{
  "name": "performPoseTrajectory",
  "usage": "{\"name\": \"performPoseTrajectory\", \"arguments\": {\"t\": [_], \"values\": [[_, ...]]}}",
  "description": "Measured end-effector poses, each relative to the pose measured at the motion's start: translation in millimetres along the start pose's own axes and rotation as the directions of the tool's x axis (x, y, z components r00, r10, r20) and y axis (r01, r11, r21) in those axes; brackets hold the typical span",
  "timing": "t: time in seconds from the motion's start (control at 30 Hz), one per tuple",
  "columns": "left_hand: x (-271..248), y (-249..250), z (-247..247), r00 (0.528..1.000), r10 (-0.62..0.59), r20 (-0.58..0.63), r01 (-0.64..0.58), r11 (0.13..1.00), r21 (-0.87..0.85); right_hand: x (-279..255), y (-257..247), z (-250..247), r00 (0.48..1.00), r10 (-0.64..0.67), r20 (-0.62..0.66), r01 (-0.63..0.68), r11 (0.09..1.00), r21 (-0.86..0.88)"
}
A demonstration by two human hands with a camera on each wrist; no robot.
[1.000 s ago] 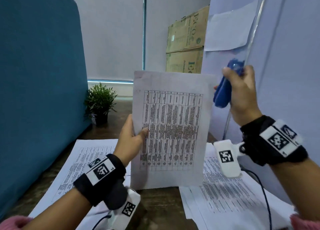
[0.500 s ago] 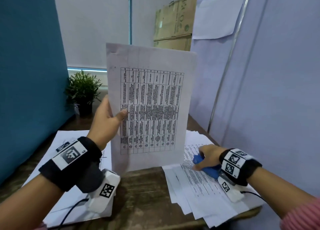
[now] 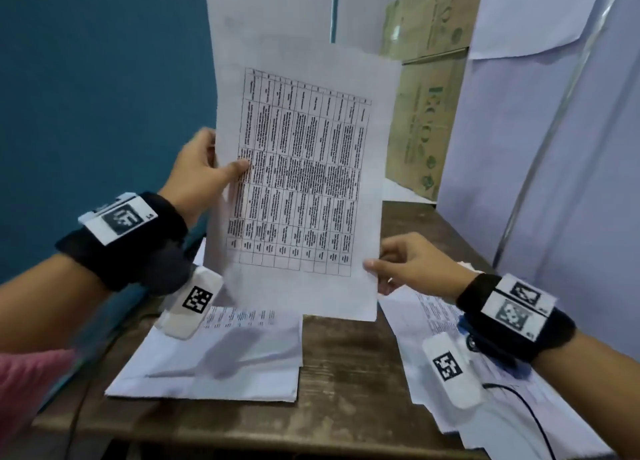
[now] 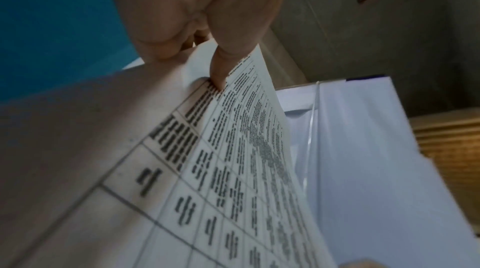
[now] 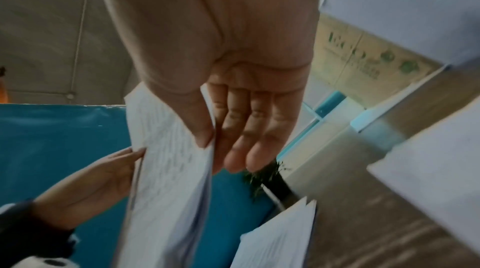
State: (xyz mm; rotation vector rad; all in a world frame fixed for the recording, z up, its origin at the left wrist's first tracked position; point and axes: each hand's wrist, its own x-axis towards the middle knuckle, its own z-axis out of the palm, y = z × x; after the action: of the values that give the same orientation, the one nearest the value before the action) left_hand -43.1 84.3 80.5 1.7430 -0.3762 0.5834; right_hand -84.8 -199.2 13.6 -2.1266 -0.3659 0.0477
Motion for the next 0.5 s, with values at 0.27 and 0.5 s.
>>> {"name": "performPoseTrajectory", "arguments": {"t": [0.27,0.5], "values": [[-7.0,-64.7,-48.0,0.983,-0.183,-0.014,0.165,0.844,0.510,36.7,-9.1,68.1,0.986,0.121,0.116,-0.138,0.978,0.158],[-14.0,-128.5,-59.9,0.896,-0.434,0.096,0.221,0.621,0.752,43.9,6.9,104.8,0.919,0.295,0.260,-0.348,0.918,0.189]]}}
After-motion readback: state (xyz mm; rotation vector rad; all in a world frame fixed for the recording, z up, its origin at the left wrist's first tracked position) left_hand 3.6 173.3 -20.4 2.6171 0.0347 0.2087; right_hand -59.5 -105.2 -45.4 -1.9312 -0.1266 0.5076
